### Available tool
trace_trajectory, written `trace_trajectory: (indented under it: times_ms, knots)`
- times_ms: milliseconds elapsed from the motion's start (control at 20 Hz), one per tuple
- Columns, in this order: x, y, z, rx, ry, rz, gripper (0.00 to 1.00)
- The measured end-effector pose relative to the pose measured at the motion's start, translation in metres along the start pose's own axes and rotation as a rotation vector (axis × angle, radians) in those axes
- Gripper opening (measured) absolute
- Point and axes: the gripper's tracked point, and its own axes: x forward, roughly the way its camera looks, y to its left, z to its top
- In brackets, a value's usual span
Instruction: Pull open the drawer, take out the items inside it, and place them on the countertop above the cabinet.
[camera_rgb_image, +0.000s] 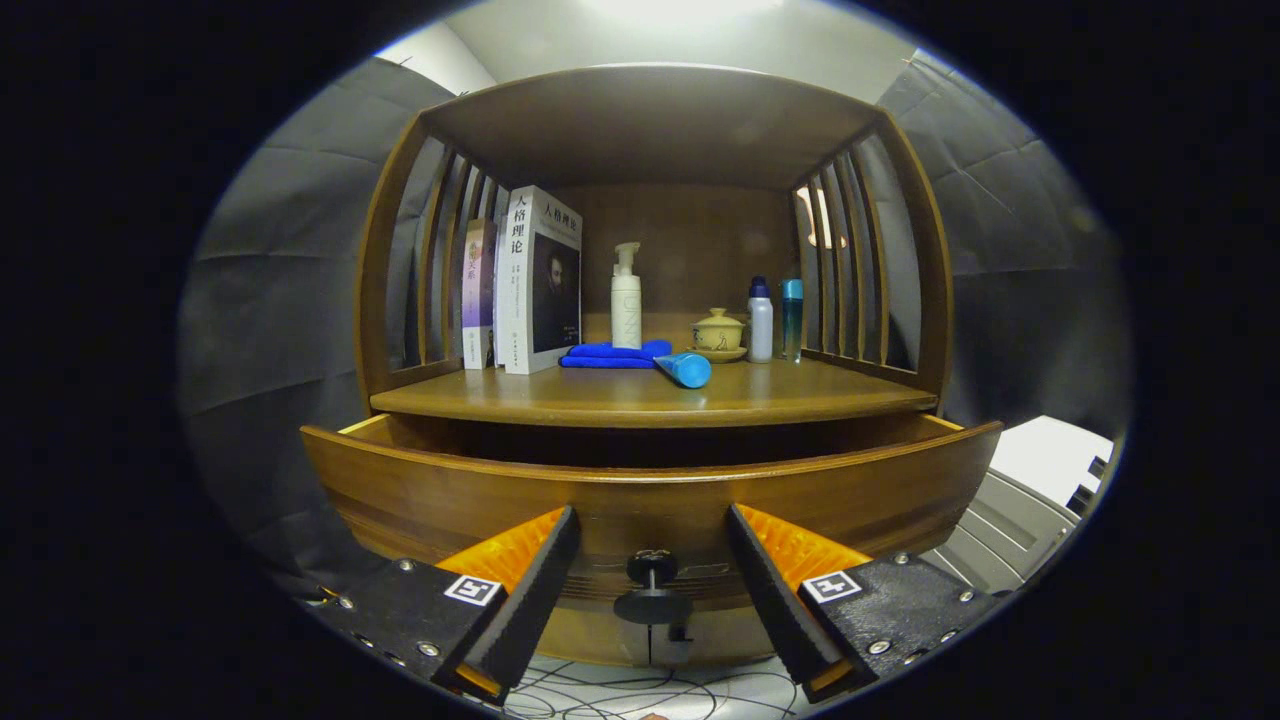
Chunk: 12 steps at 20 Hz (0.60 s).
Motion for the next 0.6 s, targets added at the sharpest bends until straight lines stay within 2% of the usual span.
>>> trace_trajectory:
  times_ms: [450,600]
  knots:
    - [0.057,-0.002,0.005,-0.013,-0.010,-0.002,0.94]
    - [0.062,-0.003,0.006,-0.032,-0.019,-0.016,0.94]
